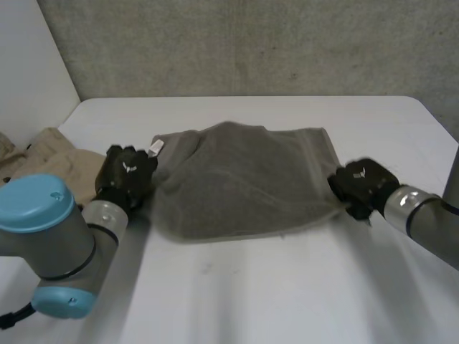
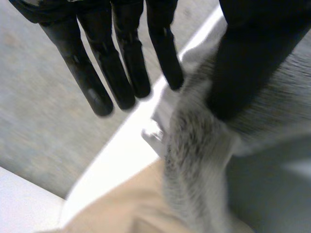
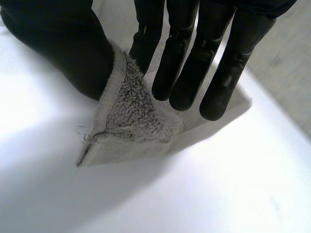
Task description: Fold the laundry.
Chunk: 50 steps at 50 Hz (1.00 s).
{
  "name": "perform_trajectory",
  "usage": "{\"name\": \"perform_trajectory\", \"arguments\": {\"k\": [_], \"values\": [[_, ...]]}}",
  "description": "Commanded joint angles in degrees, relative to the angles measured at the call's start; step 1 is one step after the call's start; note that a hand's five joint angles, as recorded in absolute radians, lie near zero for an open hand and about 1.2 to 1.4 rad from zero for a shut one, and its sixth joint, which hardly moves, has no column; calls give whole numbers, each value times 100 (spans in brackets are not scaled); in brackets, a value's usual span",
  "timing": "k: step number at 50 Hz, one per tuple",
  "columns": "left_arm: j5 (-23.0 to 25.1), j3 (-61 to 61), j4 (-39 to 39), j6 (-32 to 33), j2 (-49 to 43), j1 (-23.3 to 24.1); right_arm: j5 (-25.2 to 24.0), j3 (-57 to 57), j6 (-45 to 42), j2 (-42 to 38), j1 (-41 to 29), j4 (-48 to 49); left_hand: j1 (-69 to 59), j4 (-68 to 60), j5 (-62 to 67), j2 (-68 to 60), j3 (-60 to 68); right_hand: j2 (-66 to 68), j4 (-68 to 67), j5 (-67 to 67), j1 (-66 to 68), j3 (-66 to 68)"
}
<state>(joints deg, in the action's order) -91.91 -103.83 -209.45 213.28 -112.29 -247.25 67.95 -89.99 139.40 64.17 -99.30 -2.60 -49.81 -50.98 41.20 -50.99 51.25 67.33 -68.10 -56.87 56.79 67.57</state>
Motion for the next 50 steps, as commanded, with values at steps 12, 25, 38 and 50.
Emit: {"name": "perform_trajectory", "arguments": {"k": [12, 25, 38, 50], "values": [[496, -619, 1170, -268, 1402, -771, -27, -545, -291, 280, 1088, -118, 3237, 3354, -3376, 3355, -3381, 1267, -1190, -1313, 2321, 1243], [2361, -1429, 1926, -612, 1561, -1343, -124, -642, -282, 271, 1150, 23, 948, 1066, -1088, 1066, -1093, 1267, -1190, -1313, 2321, 1243], [2458, -1192, 1689, -481, 894, -1528, -132, -704, -256, 271, 1150, 49, 1655, 1772, -1794, 1773, -1799, 1267, -1190, -1313, 2321, 1243], [2098, -1078, 1461, 354, 428, -1528, -203, -730, -256, 271, 1159, 49, 2361, 2479, -2500, 2479, -2506, 1267, -1190, -1313, 2321, 1243]]}}
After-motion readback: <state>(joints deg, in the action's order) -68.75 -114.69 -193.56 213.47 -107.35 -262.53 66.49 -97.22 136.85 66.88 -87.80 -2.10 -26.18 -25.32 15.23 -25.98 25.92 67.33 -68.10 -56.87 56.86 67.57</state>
